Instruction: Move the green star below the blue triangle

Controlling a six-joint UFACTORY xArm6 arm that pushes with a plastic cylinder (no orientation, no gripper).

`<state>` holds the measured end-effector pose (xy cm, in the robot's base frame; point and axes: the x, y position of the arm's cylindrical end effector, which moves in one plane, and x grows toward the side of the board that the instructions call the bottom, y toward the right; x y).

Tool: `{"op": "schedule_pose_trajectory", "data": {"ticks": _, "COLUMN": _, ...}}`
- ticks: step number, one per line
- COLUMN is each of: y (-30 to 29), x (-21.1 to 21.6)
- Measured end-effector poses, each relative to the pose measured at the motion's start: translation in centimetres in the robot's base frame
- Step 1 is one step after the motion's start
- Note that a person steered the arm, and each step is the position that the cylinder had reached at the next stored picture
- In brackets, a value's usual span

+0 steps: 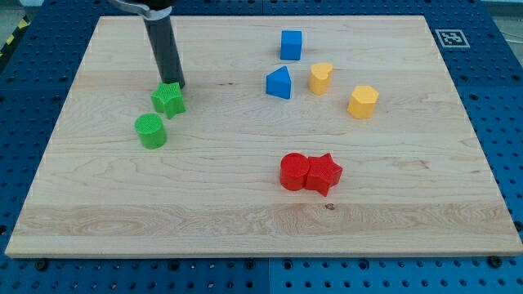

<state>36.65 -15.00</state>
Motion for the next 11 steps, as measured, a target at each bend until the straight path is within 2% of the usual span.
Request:
{"op": "schedule_pose_trajectory", "data": {"ticks": 2, "y": -4.0, "x": 0.1}}
{"op": "schedule_pose_trajectory", "data": {"ticks": 5, "y": -3.8, "x": 2.4}}
{"op": "schedule_pose_trajectory", "data": {"ticks": 8, "y": 2.5, "x": 5.1}}
{"op": "schedule_pose_trajectory", "data": {"ticks": 11, "y": 9.7, "x": 5.5}}
